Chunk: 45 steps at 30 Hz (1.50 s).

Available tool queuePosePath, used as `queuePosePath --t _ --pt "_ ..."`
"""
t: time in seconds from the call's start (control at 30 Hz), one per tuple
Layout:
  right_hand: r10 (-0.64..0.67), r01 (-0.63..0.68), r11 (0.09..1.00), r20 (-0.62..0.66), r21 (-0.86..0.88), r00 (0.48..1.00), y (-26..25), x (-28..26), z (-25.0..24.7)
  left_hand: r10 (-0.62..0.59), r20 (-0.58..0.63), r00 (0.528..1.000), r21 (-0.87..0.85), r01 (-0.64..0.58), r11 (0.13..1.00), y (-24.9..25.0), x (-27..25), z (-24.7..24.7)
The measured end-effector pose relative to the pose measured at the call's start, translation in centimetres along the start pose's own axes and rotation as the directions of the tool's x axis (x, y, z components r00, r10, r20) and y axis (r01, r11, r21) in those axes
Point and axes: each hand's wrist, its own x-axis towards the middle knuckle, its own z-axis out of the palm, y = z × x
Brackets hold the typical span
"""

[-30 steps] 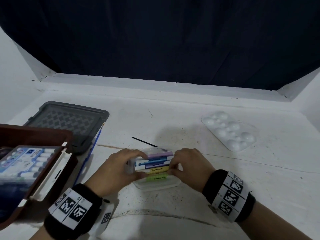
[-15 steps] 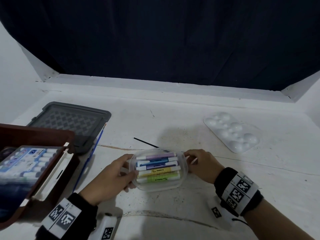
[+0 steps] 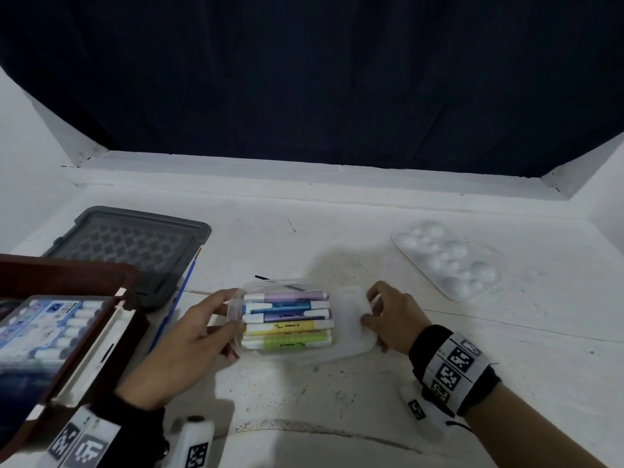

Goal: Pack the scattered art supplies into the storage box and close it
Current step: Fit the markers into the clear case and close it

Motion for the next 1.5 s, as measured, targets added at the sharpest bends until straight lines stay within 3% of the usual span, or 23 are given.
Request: queuePosePath --t 0.13,0.37,0.47,0.57,0.63,0.7,0.83,1.17,1.33,1.5 --pt "0.04 0.007 0.969 -0.182 0.246 0.982 0.5 -0.2 -2.4 0.002 0.029 1.0 0.002 -0.002 1.0 -0.1 0.0 -0.5" --pt "0.099 0.099 0.853 -0.346 0.512 0.933 1.2 -0.9 -3.9 -0.046 0.149 0.988 0.034 0.042 0.999 -0.4 0.1 1.0" --pt "0.144 0.117 0.73 -0.319 0.674 0.937 0.8 -1.7 -3.8 -0.057 0.22 0.974 0.043 0.049 0.998 -0.5 0.6 2.0" --pt "0.127 0.063 0.642 -0.187 0.764 0.974 0.3 -2.7 -3.8 -0.064 0.272 0.96 0.033 0.057 0.998 -0.1 1.3 3.0" --pt "0.075 0.013 0.694 -0.09 0.72 0.993 0.0 -3.7 -3.9 -0.072 0.271 0.96 0.016 0.071 0.997 0.3 1.6 3.6" --pt "0.017 -0.005 0.808 -0.014 0.589 1.0 -0.4 -4.9 -3.9 -0.081 0.275 0.958 -0.009 0.087 0.996 0.8 1.8 3.9" --pt "-0.022 0.015 0.928 0.014 0.372 1.0 -0.7 -6.1 -3.1 -0.094 0.242 0.966 -0.004 0.098 0.995 1.3 2.1 4.2" --pt "-0.042 0.025 0.978 0.078 0.206 0.996 -1.6 -5.1 -1.8 0.018 0.144 0.989 0.196 -0.046 0.979 0.3 4.8 4.0" --pt "-0.011 0.006 0.995 0.05 0.1 0.999 -0.7 -3.6 -1.9 0.027 0.114 0.993 0.268 -0.057 0.962 0.5 6.0 4.2" --pt "0.016 -0.026 0.993 0.082 0.118 0.996 -0.1 -3.1 -1.6 0.021 0.169 0.985 0.241 -0.062 0.969 0.9 5.2 4.0"
